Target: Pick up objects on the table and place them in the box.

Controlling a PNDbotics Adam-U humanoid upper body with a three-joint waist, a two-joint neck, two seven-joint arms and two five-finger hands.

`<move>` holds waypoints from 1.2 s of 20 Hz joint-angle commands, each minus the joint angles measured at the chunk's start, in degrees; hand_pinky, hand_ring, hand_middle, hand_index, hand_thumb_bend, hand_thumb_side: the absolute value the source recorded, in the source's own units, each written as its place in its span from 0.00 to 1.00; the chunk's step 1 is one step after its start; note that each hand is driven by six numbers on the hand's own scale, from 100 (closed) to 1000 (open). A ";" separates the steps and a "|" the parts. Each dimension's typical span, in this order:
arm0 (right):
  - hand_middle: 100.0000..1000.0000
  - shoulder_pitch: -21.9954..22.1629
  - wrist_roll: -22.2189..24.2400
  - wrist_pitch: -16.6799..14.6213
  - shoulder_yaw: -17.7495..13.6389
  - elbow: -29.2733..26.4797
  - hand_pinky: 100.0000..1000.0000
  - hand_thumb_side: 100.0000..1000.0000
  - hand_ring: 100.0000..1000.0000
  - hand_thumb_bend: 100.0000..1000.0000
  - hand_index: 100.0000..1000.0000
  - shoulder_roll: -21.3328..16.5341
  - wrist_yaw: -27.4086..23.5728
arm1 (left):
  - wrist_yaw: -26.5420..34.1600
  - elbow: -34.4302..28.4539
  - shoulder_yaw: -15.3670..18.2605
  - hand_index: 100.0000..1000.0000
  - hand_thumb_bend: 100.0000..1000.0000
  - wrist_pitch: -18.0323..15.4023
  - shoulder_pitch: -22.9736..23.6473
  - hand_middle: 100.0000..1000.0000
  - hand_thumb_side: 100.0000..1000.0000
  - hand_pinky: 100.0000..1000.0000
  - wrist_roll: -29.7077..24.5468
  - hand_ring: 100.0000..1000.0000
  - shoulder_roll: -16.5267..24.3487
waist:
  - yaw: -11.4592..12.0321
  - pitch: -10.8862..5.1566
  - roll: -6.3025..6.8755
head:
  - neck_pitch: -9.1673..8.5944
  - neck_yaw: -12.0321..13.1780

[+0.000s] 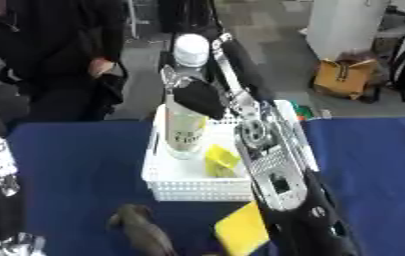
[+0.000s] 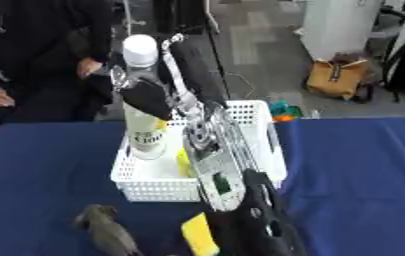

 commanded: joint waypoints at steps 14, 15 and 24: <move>0.26 -8.04 -2.16 -6.02 -3.43 12.07 0.83 0.51 0.83 0.00 0.44 -7.59 0.22 | -0.08 -0.81 -0.81 0.68 0.00 -0.47 -1.49 0.58 0.79 0.56 -0.50 0.58 0.70 | 1.95 3.06 -1.47 | -0.98 0.84; 0.27 -8.08 -3.01 -6.53 -3.85 13.03 0.83 0.52 0.84 0.01 0.45 -7.85 0.89 | -0.06 -0.81 -0.78 0.68 0.00 -0.47 -1.55 0.58 0.79 0.56 -0.46 0.58 0.69 | 2.08 3.18 -1.43 | -1.22 0.36; 0.48 -8.61 -3.84 -13.73 -5.66 19.55 0.85 0.84 0.91 0.41 0.69 -9.06 7.23 | -0.04 -0.81 -0.76 0.68 0.00 -0.43 -1.62 0.58 0.79 0.56 -0.49 0.58 0.55 | 2.23 3.25 -1.18 | -1.78 -1.47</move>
